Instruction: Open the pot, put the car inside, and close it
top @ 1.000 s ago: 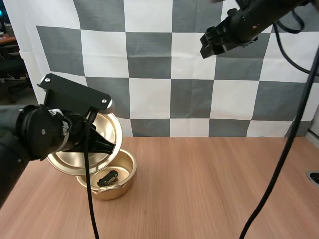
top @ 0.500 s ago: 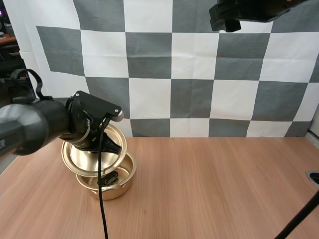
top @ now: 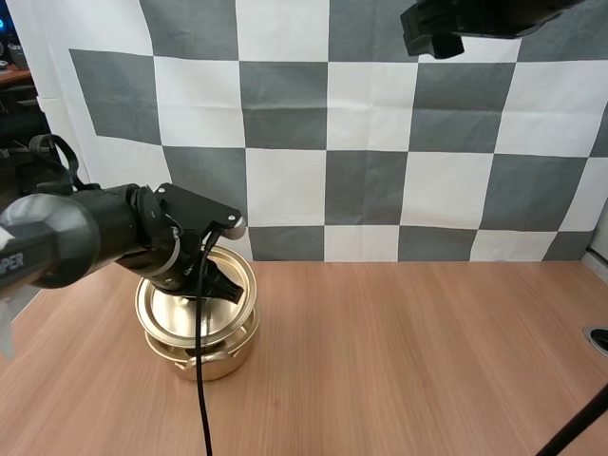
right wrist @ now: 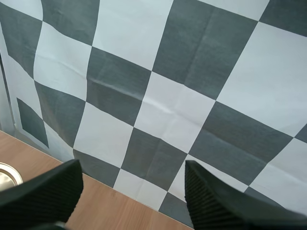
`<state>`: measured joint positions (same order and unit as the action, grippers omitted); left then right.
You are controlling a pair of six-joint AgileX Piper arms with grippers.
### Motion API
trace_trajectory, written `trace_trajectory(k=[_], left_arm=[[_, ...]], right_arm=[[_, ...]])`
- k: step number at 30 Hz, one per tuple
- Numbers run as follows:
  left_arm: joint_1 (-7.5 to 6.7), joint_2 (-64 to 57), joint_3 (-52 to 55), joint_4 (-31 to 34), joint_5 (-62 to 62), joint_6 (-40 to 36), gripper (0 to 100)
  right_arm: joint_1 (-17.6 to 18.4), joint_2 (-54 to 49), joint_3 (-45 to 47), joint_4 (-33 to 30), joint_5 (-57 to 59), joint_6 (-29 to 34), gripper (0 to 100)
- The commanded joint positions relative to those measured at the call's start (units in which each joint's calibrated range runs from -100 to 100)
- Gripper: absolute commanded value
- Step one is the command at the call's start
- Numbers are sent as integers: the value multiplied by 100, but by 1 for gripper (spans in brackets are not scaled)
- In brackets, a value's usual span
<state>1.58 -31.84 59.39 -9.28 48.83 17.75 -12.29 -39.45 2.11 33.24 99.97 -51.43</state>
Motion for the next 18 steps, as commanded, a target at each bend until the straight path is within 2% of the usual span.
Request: trace_trajectory(k=[1, 18], left_arm=[[-1, 4, 0, -20, 53, 8, 0], [-1, 14, 0, -9, 300, 30, 0]], right_arm=[[-5, 2, 1, -8, 3, 2, 100], [-5, 2, 1, -6, 3, 33, 100]])
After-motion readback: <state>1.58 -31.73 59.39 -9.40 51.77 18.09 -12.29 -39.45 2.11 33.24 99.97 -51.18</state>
